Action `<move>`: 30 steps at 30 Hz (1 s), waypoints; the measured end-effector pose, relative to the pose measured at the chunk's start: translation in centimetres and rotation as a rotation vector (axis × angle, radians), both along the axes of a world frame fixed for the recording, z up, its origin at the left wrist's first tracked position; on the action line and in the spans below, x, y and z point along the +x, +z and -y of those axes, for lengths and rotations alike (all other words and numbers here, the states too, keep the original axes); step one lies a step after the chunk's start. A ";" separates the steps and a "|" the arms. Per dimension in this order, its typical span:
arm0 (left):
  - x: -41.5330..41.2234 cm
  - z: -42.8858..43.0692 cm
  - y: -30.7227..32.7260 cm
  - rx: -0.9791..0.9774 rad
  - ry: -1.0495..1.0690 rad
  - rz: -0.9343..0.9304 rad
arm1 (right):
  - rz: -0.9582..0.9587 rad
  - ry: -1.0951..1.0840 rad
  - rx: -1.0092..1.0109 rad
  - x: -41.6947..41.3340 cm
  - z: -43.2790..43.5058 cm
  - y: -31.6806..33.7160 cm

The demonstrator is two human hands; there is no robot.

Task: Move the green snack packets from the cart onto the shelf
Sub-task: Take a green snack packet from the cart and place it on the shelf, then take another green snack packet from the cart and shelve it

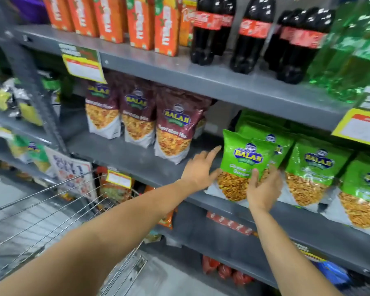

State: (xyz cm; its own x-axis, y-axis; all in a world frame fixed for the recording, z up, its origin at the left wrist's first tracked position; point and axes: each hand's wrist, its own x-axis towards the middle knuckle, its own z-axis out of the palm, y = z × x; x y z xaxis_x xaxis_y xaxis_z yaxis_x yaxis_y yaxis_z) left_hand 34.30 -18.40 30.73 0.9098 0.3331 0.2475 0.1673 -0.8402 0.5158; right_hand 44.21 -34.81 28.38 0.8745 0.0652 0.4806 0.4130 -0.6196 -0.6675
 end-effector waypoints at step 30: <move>-38.9 -20.6 -32.3 -0.458 0.739 -0.638 | -0.494 0.900 -1.036 -33.5 -31.7 -29.5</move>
State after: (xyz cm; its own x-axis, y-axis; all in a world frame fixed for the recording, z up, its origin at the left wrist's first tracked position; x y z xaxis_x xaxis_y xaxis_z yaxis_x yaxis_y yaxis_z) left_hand -4.63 2.23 -1.53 0.3621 0.7936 -0.4890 0.9036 -0.1700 0.3931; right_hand 10.71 -3.11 -1.08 0.4103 0.7917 -0.4527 0.7787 -0.5625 -0.2779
